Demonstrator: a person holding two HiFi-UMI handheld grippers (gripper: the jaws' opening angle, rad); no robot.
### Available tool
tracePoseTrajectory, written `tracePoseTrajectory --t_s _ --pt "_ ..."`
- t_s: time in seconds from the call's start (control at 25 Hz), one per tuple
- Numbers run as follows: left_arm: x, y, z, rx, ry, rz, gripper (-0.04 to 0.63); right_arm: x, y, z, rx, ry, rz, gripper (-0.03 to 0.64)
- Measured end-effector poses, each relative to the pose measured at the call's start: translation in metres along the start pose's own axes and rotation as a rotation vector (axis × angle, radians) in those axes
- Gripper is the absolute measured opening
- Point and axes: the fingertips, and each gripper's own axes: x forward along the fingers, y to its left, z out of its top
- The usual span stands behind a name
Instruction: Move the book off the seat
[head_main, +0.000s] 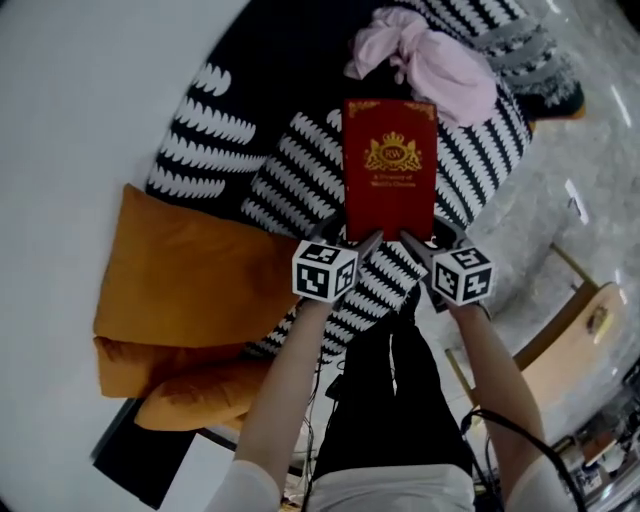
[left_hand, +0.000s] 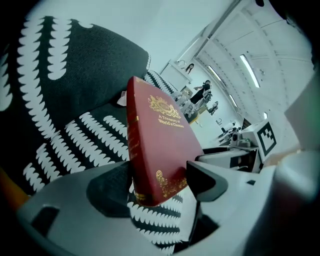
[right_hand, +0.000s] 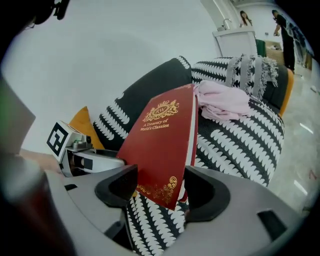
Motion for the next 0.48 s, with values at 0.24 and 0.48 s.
tracePoseTrajectory --t_s 0.24,0.48 --pt "-0.035 -0.045 0.022 -0.003 -0.024 0.001 0.339 -0.053 0.019 0.025 -0.028 -0.016 -0.011 0.310" --pt "-0.083 -0.096 0.045 0.022 -0.067 0.013 0.337 -0.114 0.048 0.050 -0.056 -0.060 -0.003 0.310"
